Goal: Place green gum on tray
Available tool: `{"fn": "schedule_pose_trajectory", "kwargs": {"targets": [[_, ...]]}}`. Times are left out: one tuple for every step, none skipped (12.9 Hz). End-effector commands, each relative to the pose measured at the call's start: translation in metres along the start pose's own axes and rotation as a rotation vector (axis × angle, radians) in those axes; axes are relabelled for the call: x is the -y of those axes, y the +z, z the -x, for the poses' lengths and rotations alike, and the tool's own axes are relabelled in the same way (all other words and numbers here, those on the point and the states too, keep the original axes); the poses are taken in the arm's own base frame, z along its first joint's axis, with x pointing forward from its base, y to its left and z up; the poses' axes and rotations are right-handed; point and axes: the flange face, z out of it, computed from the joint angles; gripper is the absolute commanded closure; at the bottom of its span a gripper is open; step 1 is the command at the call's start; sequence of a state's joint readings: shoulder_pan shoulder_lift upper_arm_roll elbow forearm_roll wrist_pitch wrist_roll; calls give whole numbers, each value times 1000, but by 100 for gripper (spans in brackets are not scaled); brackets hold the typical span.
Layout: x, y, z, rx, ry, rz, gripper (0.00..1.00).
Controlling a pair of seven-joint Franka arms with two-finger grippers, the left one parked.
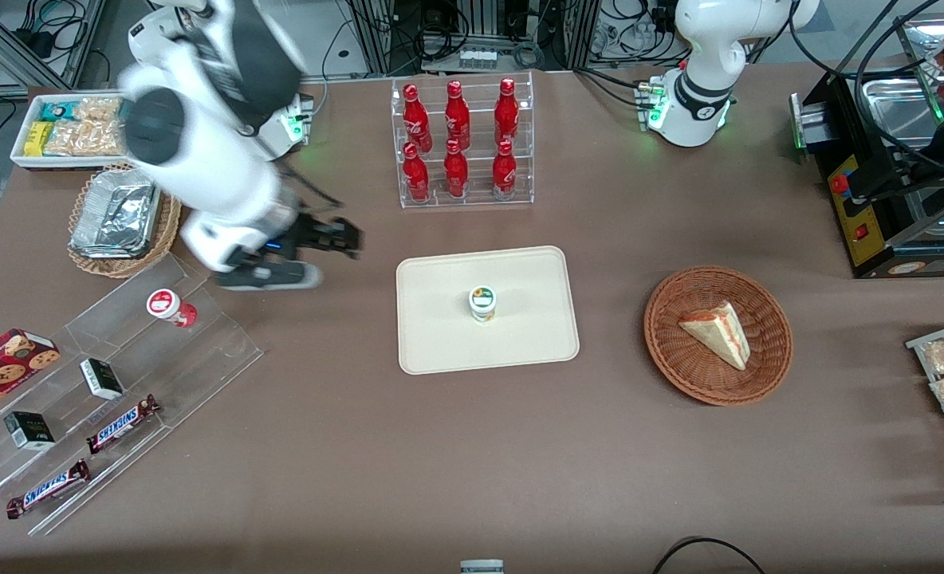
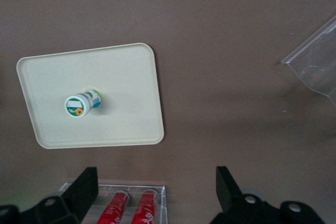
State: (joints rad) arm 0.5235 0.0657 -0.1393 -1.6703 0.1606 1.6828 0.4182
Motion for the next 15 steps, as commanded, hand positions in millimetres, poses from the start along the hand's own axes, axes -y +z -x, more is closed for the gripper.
{"fn": "schedule_pose_trajectory", "kwargs": {"targets": [[-61, -35, 18, 11, -5, 15, 0], [-80, -43, 18, 20, -26, 15, 0], [-96, -52, 20, 20, -36, 12, 0], [-116, -58, 18, 23, -23, 19, 0], [-128, -62, 18, 24, -28, 61, 0], [-138, -68, 21, 16, -48, 103, 0], [-157, -73, 20, 17, -45, 109, 0], [-175, -78, 20, 19, -38, 105, 0], [-194, -81, 19, 22, -44, 101, 0], [-208, -82, 17, 19, -53, 97, 0], [-221, -82, 13, 15, -51, 94, 0], [-233, -81, 9, 16, -29, 92, 0], [-237, -83, 5, 9, -20, 93, 0], [-240, -87, 0, 1, -14, 97, 0], [-249, -92, -3, -10, 4, 96, 0]]}}
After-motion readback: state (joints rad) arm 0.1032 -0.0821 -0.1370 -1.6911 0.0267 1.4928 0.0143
